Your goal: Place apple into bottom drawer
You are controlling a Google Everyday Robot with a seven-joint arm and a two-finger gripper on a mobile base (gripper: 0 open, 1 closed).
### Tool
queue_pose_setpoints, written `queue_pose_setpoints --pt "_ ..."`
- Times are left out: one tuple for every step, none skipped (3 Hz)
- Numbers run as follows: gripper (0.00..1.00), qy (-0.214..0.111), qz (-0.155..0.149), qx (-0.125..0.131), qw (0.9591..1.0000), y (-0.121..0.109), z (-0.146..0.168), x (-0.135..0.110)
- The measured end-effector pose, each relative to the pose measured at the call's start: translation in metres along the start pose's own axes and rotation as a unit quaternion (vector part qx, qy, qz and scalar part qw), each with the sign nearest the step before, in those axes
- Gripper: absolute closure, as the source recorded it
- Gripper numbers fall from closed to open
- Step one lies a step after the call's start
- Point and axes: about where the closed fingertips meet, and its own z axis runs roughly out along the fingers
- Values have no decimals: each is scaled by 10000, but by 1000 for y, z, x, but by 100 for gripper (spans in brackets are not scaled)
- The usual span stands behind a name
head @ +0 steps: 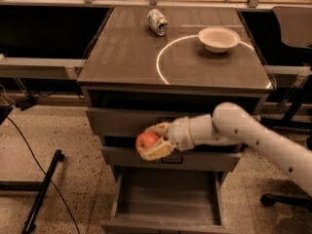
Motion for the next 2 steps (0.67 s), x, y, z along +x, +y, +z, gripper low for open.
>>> queue_pose_setpoints --pt "100 -22 747 -306 9967 46 32 135" --pt "100 -256 593 -422 9970 55 35 166"
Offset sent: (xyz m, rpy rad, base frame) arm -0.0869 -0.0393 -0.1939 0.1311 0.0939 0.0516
